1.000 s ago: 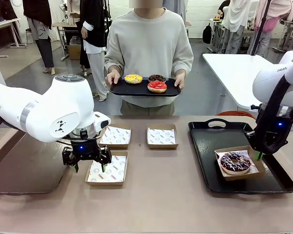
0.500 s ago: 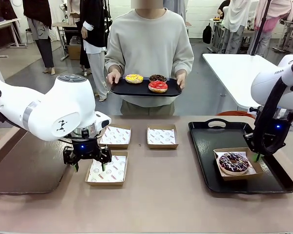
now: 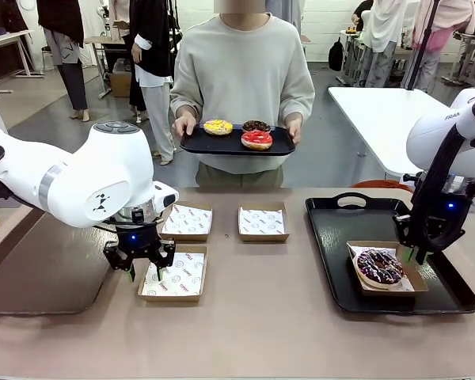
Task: Individually package the donuts and arrange them on the tray.
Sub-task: Place the picked Paper togo box on the Handle tray while simultaneously picking up another Paper togo box from the table with the other hand.
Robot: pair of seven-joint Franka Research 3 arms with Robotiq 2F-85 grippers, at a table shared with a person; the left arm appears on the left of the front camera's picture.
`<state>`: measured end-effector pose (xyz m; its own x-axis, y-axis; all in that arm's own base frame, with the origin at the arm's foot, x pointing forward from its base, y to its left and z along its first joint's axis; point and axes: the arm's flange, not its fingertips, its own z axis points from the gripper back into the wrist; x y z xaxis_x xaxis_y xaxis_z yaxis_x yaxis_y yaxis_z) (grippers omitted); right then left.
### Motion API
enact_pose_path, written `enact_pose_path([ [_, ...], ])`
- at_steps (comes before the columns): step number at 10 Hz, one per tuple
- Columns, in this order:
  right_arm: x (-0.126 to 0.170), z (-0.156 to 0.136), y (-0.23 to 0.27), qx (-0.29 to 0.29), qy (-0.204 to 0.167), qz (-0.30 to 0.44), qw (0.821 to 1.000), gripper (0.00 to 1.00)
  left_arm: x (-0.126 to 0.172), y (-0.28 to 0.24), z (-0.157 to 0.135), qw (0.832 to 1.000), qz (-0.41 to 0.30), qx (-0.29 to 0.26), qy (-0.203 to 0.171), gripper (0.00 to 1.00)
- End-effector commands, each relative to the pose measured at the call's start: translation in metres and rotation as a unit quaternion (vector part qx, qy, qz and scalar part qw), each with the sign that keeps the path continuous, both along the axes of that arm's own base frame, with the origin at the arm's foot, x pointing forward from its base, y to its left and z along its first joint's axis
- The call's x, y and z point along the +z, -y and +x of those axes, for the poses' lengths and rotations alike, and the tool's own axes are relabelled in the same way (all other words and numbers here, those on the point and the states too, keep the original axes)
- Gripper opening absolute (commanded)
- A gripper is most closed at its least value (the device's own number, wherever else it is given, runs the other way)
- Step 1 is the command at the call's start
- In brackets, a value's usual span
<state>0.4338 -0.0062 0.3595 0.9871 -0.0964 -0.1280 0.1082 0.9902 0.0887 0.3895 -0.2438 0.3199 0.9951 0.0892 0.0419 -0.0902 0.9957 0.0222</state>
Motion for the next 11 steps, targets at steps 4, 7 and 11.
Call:
enact_pose_path([
  [4,0.005,-0.003,0.005,0.002,0.008,0.026,1.0,1.0,0.001,0.001,0.003,1.0,0.008,0.013,0.009,0.0],
  [7,0.012,-0.007,0.008,-0.001,0.018,0.03,0.999,1.0,0.002,0.0,0.003,1.0,0.01,0.015,0.007,0.0],
  [11,0.037,-0.018,0.018,0.022,0.044,0.107,0.993,1.0,0.021,-0.005,0.003,1.0,0.0,0.002,-0.007,0.0],
])
